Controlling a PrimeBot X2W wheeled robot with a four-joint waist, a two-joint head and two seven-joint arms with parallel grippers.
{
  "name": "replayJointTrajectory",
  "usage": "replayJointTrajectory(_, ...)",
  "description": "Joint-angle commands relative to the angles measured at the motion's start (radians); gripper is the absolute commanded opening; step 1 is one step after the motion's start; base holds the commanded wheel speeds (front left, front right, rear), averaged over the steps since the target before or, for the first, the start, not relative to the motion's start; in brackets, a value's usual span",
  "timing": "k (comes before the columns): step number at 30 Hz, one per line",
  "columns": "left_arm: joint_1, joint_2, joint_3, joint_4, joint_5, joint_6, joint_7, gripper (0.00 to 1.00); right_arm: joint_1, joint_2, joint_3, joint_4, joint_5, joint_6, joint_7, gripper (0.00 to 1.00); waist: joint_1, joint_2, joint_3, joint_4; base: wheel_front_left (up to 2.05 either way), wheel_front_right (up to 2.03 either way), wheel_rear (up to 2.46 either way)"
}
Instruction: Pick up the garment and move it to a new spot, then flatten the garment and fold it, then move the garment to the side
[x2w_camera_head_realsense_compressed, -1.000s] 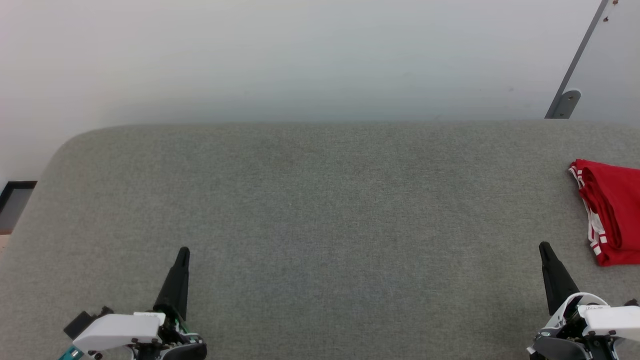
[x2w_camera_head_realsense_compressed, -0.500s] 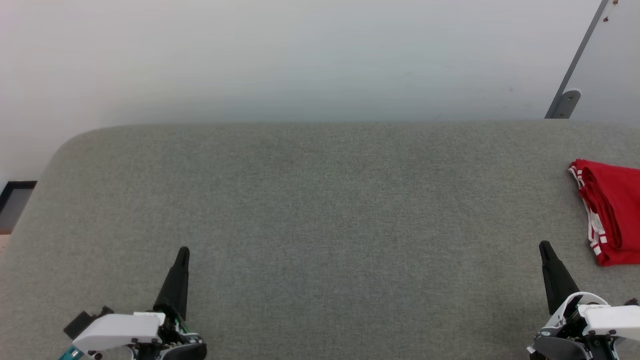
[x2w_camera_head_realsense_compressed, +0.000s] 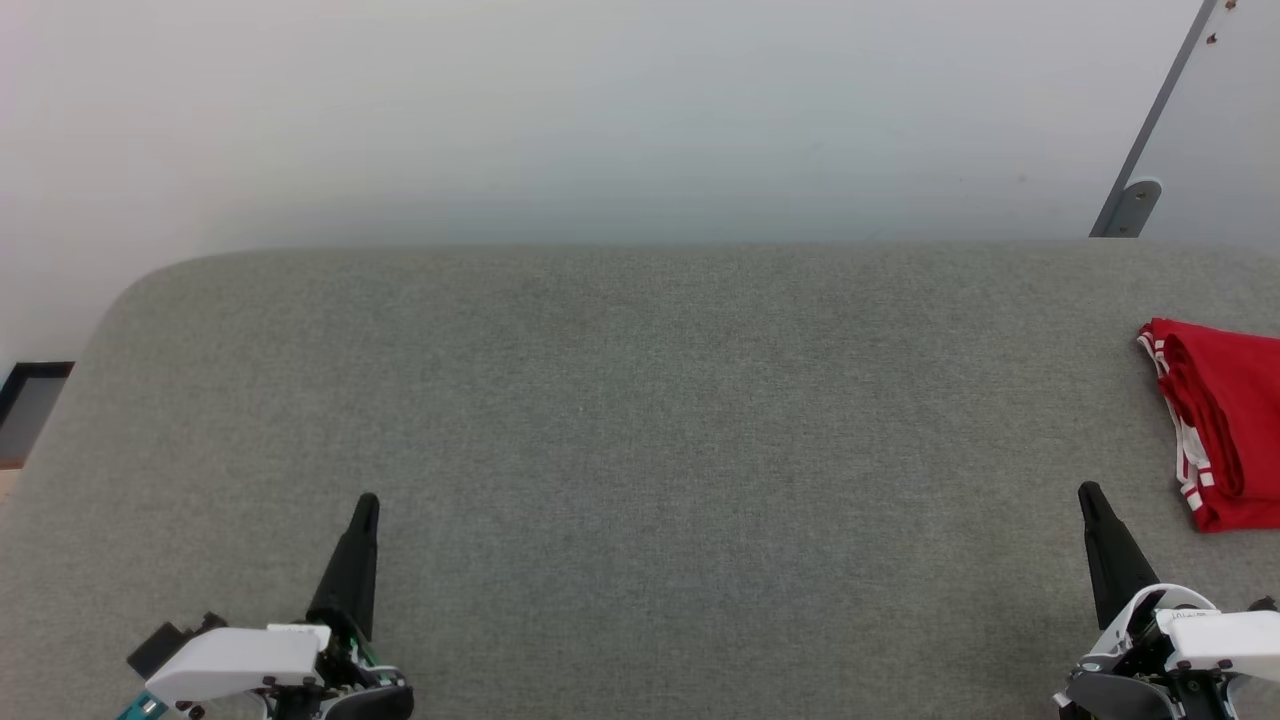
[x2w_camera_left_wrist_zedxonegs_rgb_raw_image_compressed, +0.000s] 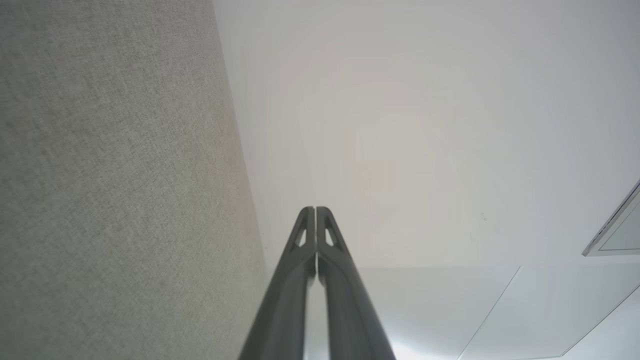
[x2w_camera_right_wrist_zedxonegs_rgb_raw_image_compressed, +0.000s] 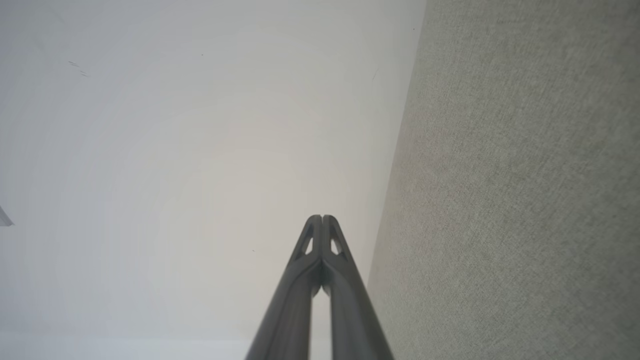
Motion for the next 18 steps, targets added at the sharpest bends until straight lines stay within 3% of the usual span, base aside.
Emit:
replayJointTrajectory(1, -0.010, 0.000, 0.002, -0.002, -0.003, -0.003, 0.002, 0.00, -0.002, 0.003, 0.000, -0.002, 0.005, -0.001, 0.002, 0.00, 0.0000, 0.0000, 0.000, 0.000, 0.00, 0.00, 0.00)
replayJointTrajectory(18, -0.010, 0.000, 0.002, -0.002, -0.003, -0.003, 0.002, 0.00, -0.002, 0.003, 0.001, -0.002, 0.005, -0.001, 0.002, 0.00, 0.0000, 0.0000, 0.000, 0.000, 0.00, 0.00, 0.00)
